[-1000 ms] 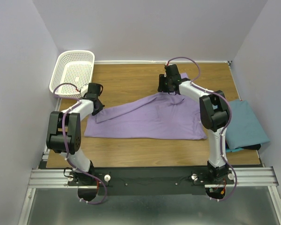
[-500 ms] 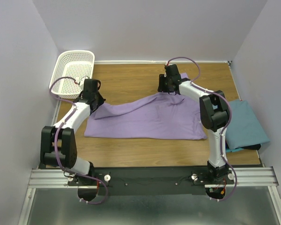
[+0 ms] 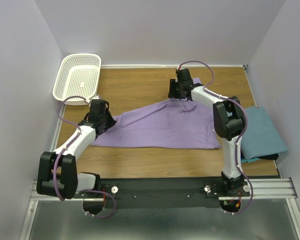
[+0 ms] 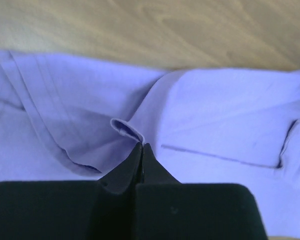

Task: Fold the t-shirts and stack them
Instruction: Fold the tshirt

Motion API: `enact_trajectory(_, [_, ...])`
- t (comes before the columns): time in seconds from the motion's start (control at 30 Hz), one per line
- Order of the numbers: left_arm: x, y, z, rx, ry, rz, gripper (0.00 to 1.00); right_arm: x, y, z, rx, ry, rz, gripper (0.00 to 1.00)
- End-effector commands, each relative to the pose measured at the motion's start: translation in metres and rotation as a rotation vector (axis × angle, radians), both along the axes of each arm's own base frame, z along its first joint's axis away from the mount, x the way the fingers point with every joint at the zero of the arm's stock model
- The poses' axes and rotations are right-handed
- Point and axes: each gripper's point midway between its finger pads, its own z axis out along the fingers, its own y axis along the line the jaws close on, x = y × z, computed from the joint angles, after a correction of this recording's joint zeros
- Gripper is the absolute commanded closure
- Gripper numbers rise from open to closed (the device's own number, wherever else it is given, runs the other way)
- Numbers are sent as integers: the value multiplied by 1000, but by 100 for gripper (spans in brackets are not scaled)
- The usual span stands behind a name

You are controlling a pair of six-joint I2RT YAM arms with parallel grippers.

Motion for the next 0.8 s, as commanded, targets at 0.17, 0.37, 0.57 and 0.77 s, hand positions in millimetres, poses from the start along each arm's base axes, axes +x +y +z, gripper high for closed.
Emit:
enact_trajectory(0.17, [-38,-5,-37,-35,130,3,91,2,2,23,36,-38,2,45])
enact_trajectory(0.37, [-28,-3,-13,-11,70,-9,57,2,1,24,34,-40,3,45])
enact_trajectory(0.57, [-16,24,0,98,78,116,57,1,1,24,34,-40,4,45])
enact_trajectory(0.77, [-16,22,-18,78,135,146,62,1,1,27,34,-43,5,45])
